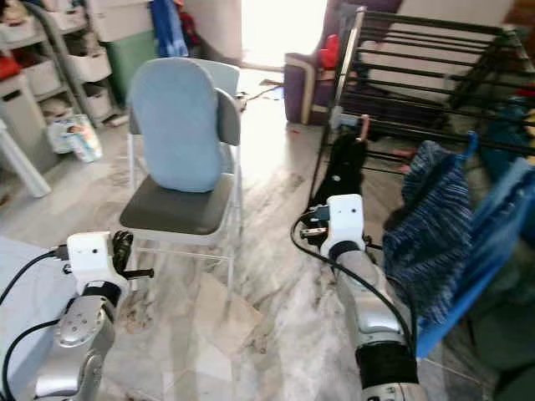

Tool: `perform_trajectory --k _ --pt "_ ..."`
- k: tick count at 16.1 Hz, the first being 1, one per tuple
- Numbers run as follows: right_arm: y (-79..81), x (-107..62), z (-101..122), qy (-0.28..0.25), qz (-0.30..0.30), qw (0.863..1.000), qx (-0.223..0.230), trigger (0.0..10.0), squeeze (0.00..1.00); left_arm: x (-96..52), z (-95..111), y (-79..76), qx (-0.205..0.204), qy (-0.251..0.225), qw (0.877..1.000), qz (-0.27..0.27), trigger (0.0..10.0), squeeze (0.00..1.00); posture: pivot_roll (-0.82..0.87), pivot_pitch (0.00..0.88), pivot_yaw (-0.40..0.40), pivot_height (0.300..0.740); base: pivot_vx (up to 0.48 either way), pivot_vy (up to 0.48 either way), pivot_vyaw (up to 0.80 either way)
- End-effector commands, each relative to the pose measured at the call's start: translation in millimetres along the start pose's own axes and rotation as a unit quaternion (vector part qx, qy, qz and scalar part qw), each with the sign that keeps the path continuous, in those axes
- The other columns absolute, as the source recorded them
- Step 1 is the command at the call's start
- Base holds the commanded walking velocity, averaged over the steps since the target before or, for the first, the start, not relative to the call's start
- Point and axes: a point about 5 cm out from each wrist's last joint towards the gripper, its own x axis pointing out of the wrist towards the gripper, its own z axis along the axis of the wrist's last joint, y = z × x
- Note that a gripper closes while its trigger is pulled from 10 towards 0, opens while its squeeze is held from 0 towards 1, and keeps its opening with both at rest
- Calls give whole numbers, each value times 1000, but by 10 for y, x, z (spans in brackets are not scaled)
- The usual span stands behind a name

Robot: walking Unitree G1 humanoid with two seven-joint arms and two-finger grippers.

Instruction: Hang hanger

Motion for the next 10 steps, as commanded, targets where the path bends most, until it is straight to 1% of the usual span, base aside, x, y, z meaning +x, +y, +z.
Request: perform_trajectory --k 1,2,3,4,7,8,10 --pt "6 -2 -1 -4 0 1000 -2 10000 0 47 75 -20 11 -17 1000 -8 10000 0 -44 0 -26 740 0 0 0" --pt "2 -8 -3 -8 -1 1000 0 10000 0 70 105 -27 21 -24 999 -14 10000 0 -46 0 -14 740 0 0 0" --pt "-33 -30 9 -20 -9 1000 -6 10000 0 79 133 -33 14 -28 999 -28 10000 0 -50 0 3 740 0 0 0" --pt "-57 -42 -1 -20 -16 1000 -1 10000 0 69 121 -25 6 -27 999 -35 10000 0 -51 0 6 740 0 0 0" --pt "-107 -47 -20 -18 -30 999 0 10000 0 74 68 -17 -8 -17 999 -36 10000 0 -62 0 13 740 0 0 0" --pt "-129 -38 2 -22 -36 999 0 10000 0 92 64 -68 -15 -18 999 -41 10000 0 -67 0 15 740 0 0 0" --pt "-134 -18 5 -20 -41 999 4 10000 0 94 55 -124 -29 -19 997 -62 10000 0 -70 0 19 740 0 0 0"
